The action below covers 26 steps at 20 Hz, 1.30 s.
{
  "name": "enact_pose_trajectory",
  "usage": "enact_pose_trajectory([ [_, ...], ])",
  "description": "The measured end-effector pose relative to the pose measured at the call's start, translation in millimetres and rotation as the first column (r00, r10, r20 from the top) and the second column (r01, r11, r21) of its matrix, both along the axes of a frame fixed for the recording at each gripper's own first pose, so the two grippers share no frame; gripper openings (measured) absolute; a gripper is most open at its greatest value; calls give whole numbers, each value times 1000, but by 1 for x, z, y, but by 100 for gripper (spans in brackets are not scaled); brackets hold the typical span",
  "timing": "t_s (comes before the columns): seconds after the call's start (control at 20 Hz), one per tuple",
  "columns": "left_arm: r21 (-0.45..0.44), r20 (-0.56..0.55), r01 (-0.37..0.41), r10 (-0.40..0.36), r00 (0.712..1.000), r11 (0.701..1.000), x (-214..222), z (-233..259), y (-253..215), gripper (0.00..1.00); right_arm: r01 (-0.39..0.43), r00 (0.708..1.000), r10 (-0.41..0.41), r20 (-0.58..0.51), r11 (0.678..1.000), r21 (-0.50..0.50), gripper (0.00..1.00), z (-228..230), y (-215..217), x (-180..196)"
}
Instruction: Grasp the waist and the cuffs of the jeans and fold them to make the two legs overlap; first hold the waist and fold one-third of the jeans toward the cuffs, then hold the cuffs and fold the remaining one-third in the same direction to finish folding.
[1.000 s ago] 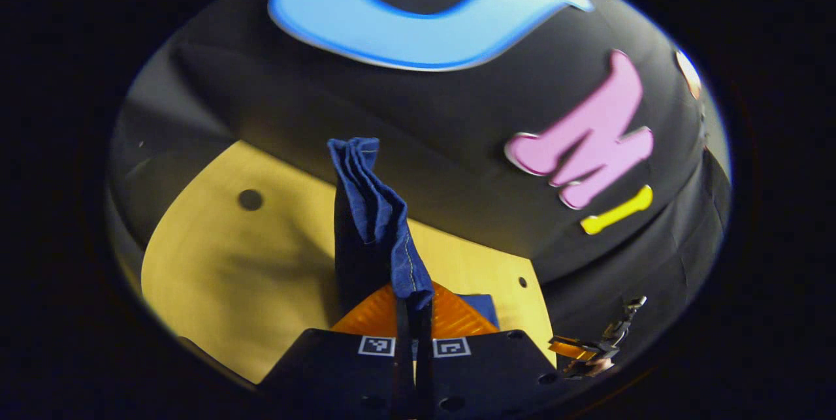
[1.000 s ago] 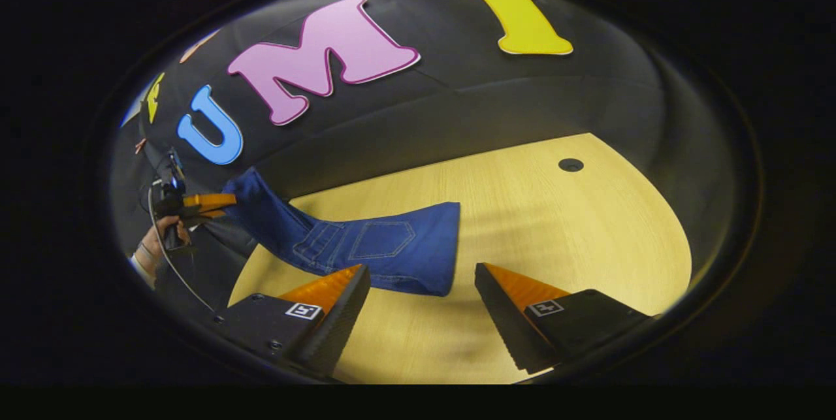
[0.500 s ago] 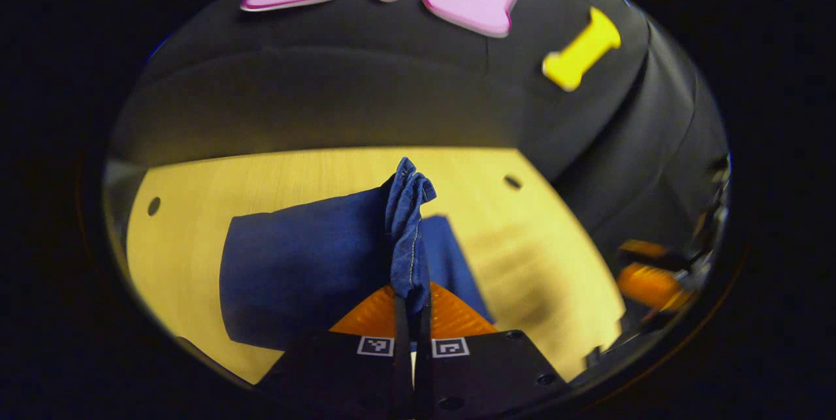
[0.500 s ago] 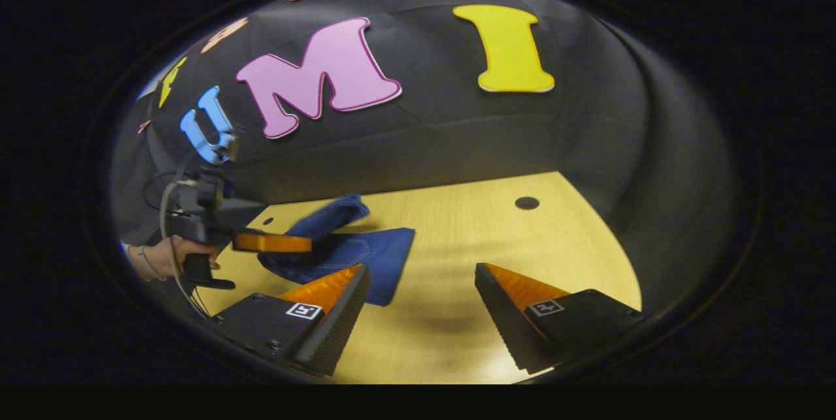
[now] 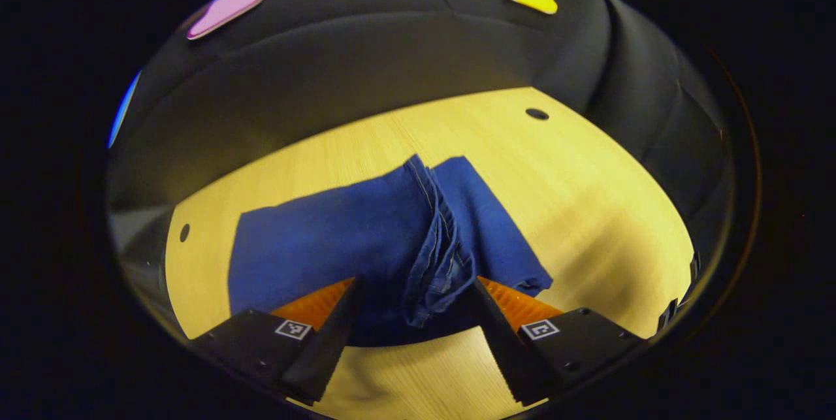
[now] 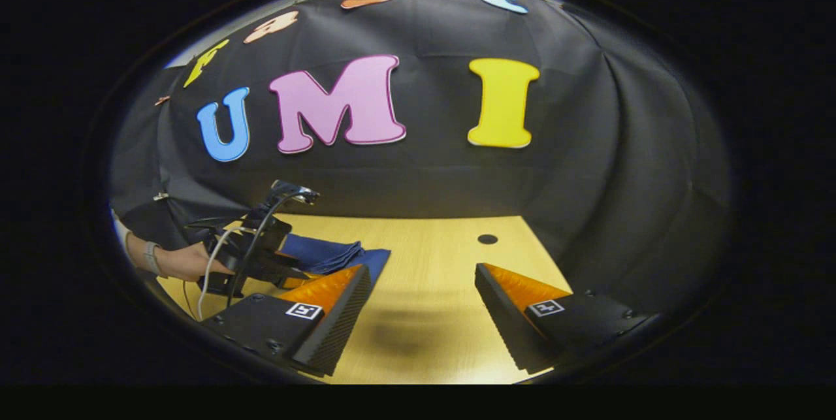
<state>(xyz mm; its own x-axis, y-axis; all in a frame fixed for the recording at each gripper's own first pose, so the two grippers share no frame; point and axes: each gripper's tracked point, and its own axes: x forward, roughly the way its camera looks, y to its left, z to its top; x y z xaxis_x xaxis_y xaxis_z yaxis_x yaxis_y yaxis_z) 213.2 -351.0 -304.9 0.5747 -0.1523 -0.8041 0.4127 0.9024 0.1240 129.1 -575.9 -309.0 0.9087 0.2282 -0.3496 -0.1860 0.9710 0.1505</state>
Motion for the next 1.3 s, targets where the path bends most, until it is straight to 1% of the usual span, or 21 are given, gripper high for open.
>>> enact_pose_trajectory([
  [0.1, -80, 92, 2, 6, 996, 997, -10, 49, 0, 98, 31, 998, -30, 55, 1000, -5, 98, 26, 3, -18],
  [0.2, -138, 183, 13, 12, 983, 990, -35, 107, 11, 98, 62, 993, -61, 99, 998, -15, 98, 57, 7, -43],
  [0.3, -136, 289, 25, 16, 957, 990, -70, 163, 33, 99, 81, 984, -79, 159, 997, -6, 98, 92, 17, -73],
  [0.4, -134, 378, 18, 34, 925, 991, -117, 215, 55, 98, 94, 973, -91, 211, 996, -1, 98, 128, 28, -108],
  [0.5, -142, 444, 10, 55, 894, 990, -160, 253, 77, 98, 103, 961, -97, 259, 995, -9, 98, 160, 40, -145],
  [0.6, -140, 490, -13, 81, 868, 990, -202, 283, 105, 98, 99, 953, -89, 291, 995, -21, 98, 187, 53, -180],
  [0.75, -129, 535, -55, 116, 837, 990, -256, 305, 131, 98, 84, 946, -90, 311, 996, 34, 97, 220, 75, -224],
  [0.8, -120, 547, -64, 119, 828, 991, -269, 312, 135, 98, 75, 947, -88, 309, 996, 54, 96, 225, 80, -233],
  [0.85, -120, 568, -70, 126, 814, 990, -279, 318, 139, 98, 70, 944, -86, 320, 996, 59, 95, 231, 83, -237],
  [0.9, -126, 578, -70, 131, 806, 990, -289, 325, 139, 98, 71, 938, -82, 337, 996, 46, 97, 236, 83, -240],
  [0.95, -132, 585, -77, 140, 799, 988, -297, 330, 140, 98, 68, 932, -75, 353, 997, 33, 97, 242, 82, -239],
  [1.15, -140, 624, -118, 180, 761, 983, -318, 353, 142, 98, 25, 904, -16, 427, 1000, -16, 97, 264, 90, -241],
  [1.2, -142, 628, -132, 193, 754, 981, -321, 358, 141, 98, 11, 901, 4, 435, 999, -32, 97, 269, 91, -241],
  [1.25, -145, 617, -148, 207, 760, 978, -327, 357, 139, 98, -2, 902, 20, 431, 999, -42, 95, 270, 90, -245],
  [1.3, -160, 620, -151, 219, 754, 975, -329, 360, 135, 98, -10, 898, 26, 440, 999, -40, 95, 275, 88, -246],
])
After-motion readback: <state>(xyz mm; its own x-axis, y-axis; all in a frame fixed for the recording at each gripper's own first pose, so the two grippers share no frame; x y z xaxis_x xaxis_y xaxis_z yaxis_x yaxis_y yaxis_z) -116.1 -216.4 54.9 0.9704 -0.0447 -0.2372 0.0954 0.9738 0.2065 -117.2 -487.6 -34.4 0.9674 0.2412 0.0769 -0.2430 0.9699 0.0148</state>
